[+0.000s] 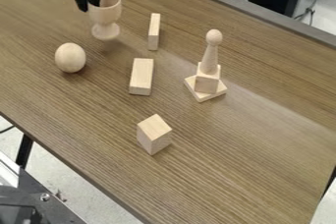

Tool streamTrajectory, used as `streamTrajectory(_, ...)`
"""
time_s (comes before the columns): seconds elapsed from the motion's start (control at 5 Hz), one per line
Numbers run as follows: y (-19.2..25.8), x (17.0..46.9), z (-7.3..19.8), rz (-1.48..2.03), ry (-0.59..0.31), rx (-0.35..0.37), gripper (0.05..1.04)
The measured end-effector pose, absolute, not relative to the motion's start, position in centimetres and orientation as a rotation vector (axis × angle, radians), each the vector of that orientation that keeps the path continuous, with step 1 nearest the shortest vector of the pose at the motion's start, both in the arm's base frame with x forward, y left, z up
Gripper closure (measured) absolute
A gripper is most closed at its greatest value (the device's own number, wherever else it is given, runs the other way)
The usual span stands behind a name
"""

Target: Move the cup to the left side of the table

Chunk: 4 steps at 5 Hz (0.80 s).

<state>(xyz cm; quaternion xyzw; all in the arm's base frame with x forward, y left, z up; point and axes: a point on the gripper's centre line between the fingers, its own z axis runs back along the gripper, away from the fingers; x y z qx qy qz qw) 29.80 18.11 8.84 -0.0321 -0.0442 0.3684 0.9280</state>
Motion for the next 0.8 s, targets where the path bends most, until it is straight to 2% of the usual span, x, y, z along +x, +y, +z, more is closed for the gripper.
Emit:
streamTrajectory(0.2,18.10,30.03,7.26,0.753,-0.067,-0.080,0.980)
streamTrajectory(0.6,17.75,30.33,6.47,0.765,-0.078,-0.074,0.950)
streamTrajectory(0.8,17.35,29.72,6.98,0.778,-0.099,-0.068,0.750)
